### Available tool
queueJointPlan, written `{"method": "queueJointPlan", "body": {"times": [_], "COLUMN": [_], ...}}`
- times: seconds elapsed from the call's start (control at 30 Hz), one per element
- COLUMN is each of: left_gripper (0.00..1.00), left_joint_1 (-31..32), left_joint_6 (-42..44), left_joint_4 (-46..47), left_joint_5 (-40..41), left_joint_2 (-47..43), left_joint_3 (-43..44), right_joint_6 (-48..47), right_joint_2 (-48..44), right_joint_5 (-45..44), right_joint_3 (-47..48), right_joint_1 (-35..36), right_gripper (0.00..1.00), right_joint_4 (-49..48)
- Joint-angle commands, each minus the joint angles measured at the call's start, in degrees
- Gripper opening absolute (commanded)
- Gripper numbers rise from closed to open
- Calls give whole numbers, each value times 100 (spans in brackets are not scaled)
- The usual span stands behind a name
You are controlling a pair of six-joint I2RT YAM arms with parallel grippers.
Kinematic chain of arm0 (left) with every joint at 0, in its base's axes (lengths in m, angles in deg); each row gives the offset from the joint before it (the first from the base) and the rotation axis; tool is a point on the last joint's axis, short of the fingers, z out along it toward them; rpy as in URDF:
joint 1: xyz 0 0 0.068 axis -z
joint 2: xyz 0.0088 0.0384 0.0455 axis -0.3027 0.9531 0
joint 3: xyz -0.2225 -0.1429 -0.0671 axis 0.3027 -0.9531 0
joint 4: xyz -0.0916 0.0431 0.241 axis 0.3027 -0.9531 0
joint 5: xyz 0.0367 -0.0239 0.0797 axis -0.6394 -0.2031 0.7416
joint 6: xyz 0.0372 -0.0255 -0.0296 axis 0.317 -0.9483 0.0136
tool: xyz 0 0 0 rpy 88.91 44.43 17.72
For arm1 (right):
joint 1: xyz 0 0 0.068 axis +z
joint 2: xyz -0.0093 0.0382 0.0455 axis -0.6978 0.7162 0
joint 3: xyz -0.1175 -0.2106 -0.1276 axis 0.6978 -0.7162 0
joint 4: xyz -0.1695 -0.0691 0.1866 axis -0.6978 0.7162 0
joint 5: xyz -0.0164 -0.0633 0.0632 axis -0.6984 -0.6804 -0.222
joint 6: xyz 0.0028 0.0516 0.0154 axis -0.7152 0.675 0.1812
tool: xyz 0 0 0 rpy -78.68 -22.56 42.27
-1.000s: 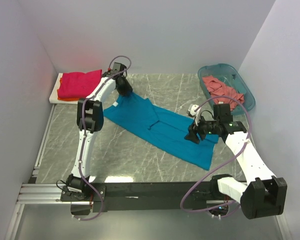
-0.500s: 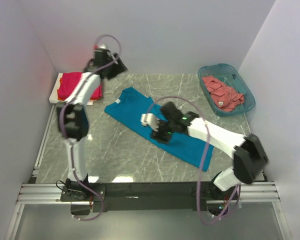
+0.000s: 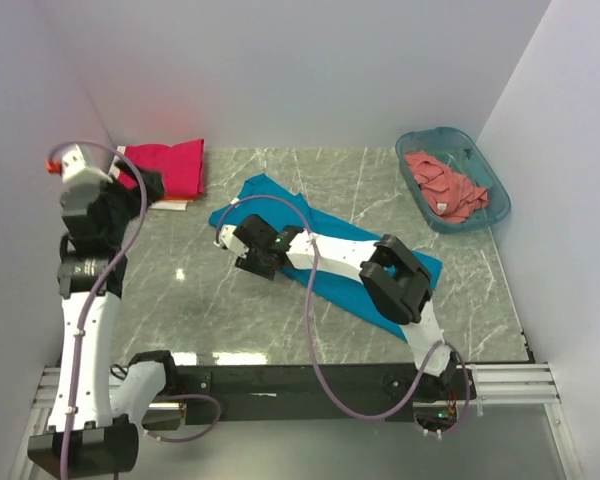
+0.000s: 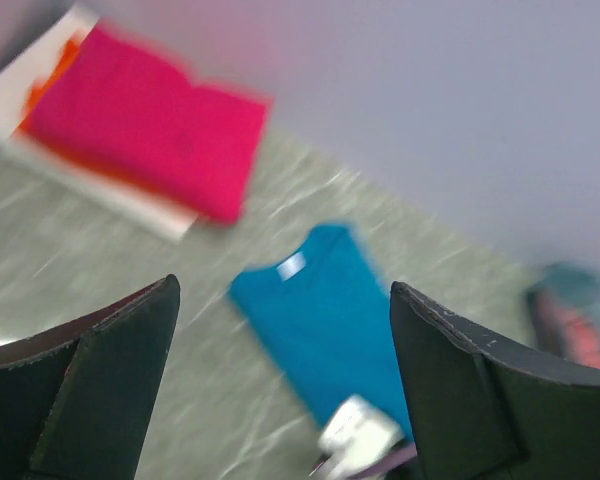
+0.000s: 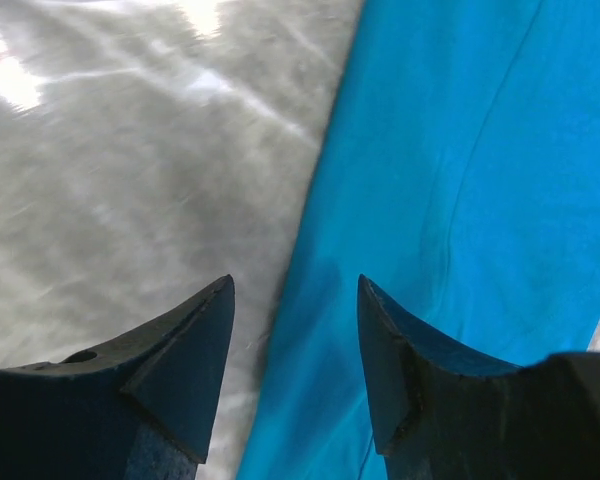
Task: Fold and stack the t-shirts
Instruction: Fold the tshirt
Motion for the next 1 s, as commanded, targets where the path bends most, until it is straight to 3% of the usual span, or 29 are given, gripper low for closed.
{"method": "queueJointPlan", "body": {"times": [0.0,0.17,0.47,0.77,0.83,0.97], "left_gripper": [91,91,91,90,90,90], "left_joint_1": [0,-9,0,0,0,0], "left_joint_6": [585,595,85,24,-3,-38], "left_joint_4": [-707,-937,-1272,-1315,-1307,-1298], "left_joint_5": [481,631,403,262,218,165], "left_joint_2": [-373,-1148,-2071,-2037,-2046,-2046], "left_joint_3": [-713,-1154,-1848,-1823,-1858,-1902], "right_joint_6": [189,232,373,628,750,935], "right_joint_2": [279,665,1166,1904,2063,2092], "right_joint_5": [-526,-667,-368,203,291,370], "right_joint_3": [527,853,1283,3031,3565,3938], "right_joint_1": [4,-4,-4,-4,-4,-205], "right_gripper": [58,51,15,4,4,46], "right_joint_4": [72,160,502,1117,1258,1417]}}
